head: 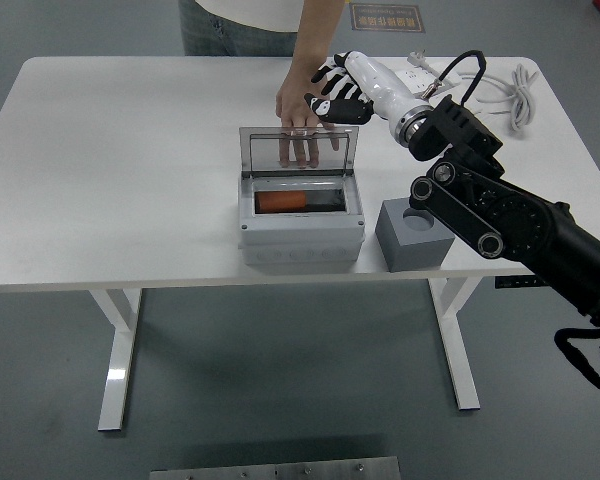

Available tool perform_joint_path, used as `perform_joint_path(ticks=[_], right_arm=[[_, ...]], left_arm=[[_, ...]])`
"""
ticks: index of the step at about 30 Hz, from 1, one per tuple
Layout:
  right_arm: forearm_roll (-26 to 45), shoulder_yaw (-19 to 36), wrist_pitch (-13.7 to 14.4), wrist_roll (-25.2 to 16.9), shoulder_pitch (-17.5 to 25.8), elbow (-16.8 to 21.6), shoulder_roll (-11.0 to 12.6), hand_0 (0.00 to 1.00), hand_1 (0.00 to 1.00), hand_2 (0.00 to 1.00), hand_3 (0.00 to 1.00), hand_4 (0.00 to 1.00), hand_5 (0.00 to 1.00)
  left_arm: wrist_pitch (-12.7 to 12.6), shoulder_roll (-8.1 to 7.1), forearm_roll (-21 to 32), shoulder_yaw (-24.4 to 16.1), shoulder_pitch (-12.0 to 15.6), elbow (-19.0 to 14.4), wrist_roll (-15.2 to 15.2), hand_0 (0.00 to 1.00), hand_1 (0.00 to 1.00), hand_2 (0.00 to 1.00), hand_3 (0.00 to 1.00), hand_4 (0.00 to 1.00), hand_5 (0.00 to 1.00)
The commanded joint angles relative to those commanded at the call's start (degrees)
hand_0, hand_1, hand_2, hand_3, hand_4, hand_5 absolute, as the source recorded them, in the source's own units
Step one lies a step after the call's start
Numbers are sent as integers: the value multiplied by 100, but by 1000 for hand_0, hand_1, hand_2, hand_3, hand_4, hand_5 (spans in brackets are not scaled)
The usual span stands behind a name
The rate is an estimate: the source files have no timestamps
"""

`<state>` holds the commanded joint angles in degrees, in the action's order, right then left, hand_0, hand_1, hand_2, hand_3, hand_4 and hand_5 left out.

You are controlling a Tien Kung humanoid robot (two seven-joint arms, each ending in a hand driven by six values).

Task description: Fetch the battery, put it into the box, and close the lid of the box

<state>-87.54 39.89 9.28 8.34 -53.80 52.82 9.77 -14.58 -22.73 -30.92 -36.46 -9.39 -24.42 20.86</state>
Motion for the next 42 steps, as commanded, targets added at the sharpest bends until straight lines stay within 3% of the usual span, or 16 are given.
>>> perform_joint_path(ticks=[1, 6, 7, 12, 28, 42], right_arm=[[13, -8, 3, -12, 6, -25, -17, 998, 817, 791, 885, 998, 998], [86, -32, 30, -79, 16, -127, -97, 998, 817, 791, 885, 998, 998], [94, -42, 47, -86, 17, -144, -109, 998, 870, 823, 927, 998, 998], [158, -142, 104, -96, 38, -201, -150, 998, 899, 837, 939, 998, 998], [408, -788, 22, 4, 87, -112, -219, 998, 896, 841, 941, 998, 998], [430, -944, 91, 126, 68, 56, -181, 998, 856, 824, 924, 998, 998]], left_arm=[[2, 1, -7, -3, -7, 0, 2, 650, 724, 676, 639, 712, 347], [14, 2, -52, -25, -35, -1, 20, 650, 724, 676, 639, 712, 347], [15, 1, -56, -26, -41, 0, 20, 649, 724, 676, 637, 712, 348], [19, -5, -67, -31, -61, 1, 24, 649, 724, 675, 635, 708, 347], [30, -18, -102, -50, -118, 7, 29, 649, 724, 672, 634, 703, 344], [17, -28, -99, -46, -129, 11, 14, 649, 724, 671, 632, 693, 338]])
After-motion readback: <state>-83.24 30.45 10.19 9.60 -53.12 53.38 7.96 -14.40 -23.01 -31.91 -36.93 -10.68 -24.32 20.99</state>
